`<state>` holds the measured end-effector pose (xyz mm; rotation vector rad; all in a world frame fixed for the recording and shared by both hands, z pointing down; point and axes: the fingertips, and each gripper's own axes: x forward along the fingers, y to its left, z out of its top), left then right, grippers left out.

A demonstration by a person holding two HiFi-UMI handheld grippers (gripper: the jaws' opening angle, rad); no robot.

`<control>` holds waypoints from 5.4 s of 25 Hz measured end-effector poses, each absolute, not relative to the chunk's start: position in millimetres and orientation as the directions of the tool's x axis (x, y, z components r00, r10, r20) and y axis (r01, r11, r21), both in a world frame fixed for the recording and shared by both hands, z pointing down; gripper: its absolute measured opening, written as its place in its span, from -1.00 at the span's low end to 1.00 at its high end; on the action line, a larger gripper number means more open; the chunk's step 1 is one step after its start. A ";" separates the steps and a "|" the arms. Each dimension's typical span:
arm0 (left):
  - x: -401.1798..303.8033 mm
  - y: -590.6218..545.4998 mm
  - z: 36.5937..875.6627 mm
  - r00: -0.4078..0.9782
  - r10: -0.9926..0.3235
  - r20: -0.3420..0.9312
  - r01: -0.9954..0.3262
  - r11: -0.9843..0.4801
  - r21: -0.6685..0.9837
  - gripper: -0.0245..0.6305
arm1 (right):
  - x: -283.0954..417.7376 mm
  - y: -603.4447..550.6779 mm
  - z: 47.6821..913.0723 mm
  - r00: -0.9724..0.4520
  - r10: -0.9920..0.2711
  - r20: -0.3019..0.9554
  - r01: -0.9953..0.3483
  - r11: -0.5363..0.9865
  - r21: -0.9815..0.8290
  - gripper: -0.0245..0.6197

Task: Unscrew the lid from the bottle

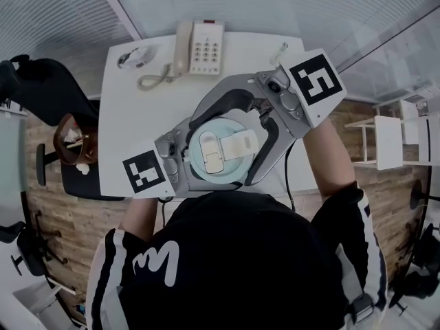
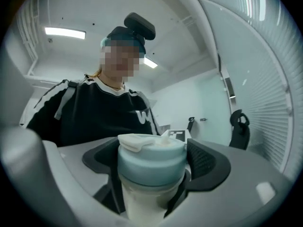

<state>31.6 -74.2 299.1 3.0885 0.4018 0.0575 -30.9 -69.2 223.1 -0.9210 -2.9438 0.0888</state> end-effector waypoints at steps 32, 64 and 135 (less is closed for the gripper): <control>-15.3 -165.2 327.7 0.979 -0.198 0.057 -0.198 -0.980 0.005 0.41 | -74.7 -152.4 255.3 -0.915 -0.401 -0.042 -0.402 0.915 0.021 0.45; -2.7 -193.7 315.8 0.827 -0.562 0.011 -0.562 -0.825 0.062 0.41 | -32.5 -154.1 231.6 -0.838 -0.532 -0.123 -0.534 0.845 -0.025 0.34; 28.0 -199.6 331.4 0.658 -0.750 0.071 -0.745 -0.662 -0.082 0.41 | -7.0 -165.2 251.8 -0.732 -0.675 -0.092 -0.680 0.731 0.055 0.37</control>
